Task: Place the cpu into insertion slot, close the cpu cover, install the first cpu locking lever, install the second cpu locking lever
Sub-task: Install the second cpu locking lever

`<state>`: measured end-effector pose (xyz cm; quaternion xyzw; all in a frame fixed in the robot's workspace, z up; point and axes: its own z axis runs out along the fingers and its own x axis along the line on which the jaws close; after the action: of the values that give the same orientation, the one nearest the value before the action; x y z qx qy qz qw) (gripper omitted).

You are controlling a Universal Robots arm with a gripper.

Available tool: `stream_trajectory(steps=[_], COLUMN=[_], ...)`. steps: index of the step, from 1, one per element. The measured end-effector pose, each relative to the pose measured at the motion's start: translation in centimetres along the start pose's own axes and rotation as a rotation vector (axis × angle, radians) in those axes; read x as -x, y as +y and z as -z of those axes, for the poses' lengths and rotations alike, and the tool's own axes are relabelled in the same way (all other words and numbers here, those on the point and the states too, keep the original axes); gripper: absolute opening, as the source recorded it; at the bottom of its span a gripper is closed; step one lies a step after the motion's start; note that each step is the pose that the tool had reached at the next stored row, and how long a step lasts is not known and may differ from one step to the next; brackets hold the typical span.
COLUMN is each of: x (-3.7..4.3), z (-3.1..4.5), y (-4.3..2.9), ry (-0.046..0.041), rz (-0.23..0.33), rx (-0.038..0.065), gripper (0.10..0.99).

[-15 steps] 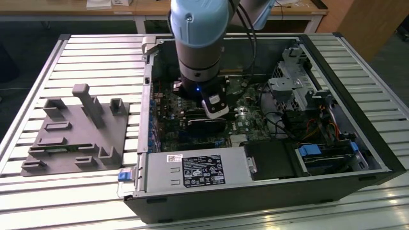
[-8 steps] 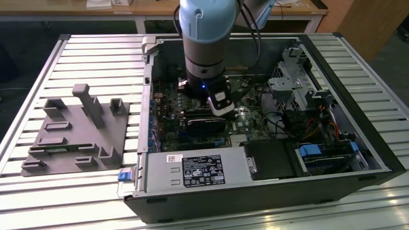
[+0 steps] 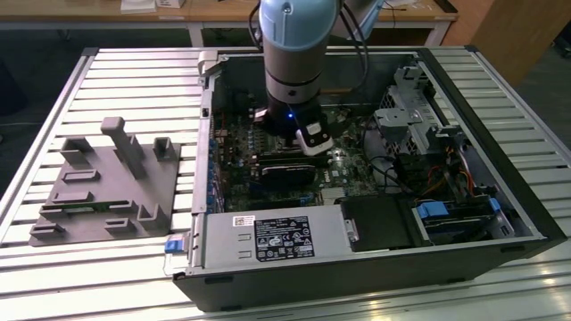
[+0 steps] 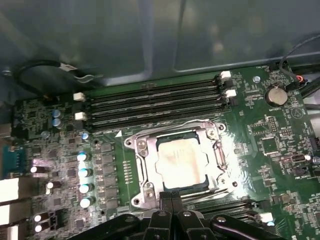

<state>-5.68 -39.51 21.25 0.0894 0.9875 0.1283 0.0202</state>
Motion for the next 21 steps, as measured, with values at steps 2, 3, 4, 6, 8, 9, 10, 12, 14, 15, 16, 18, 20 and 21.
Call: stream_trajectory(steps=[2, 3, 4, 6, 8, 9, 10, 12, 14, 15, 16, 18, 20, 21], x=[0.21, 0.32, 0.44, 0.61, 0.74, 0.81, 0.89, 1.04, 1.06, 1.06, 1.05, 1.04, 1.04, 1.04], z=[-0.08, -0.12, -0.17, -0.32, -0.46, -0.56, -0.63, -0.78, -0.89, -0.9, -0.91, -0.9, -0.87, -0.87], y=[0.3, 0.46, 0.63, 1.12, 1.69, 1.98, 2.26, 2.81, 3.16, 3.22, 3.25, 3.3, 3.31, 3.31], ry=[-0.0016, -0.0023, -0.003, -0.0042, -0.005, -0.0055, -0.0059, -0.0065, -0.0067, -0.0066, -0.0066, -0.0066, -0.0067, -0.0067], rz=[0.0, 0.001, 0.001, 0.001, 0.002, 0.002, 0.002, 0.002, 0.003, 0.003, 0.003, 0.003, 0.003, 0.003], rx=[-0.01, -0.014, -0.017, -0.024, -0.03, -0.032, -0.034, -0.038, -0.039, -0.039, -0.039, -0.04, -0.04, -0.04], gripper=[0.106, 0.106, 0.106, 0.106, 0.106, 0.106, 0.106, 0.106, 0.106, 0.106, 0.106, 0.106, 0.106, 0.106])
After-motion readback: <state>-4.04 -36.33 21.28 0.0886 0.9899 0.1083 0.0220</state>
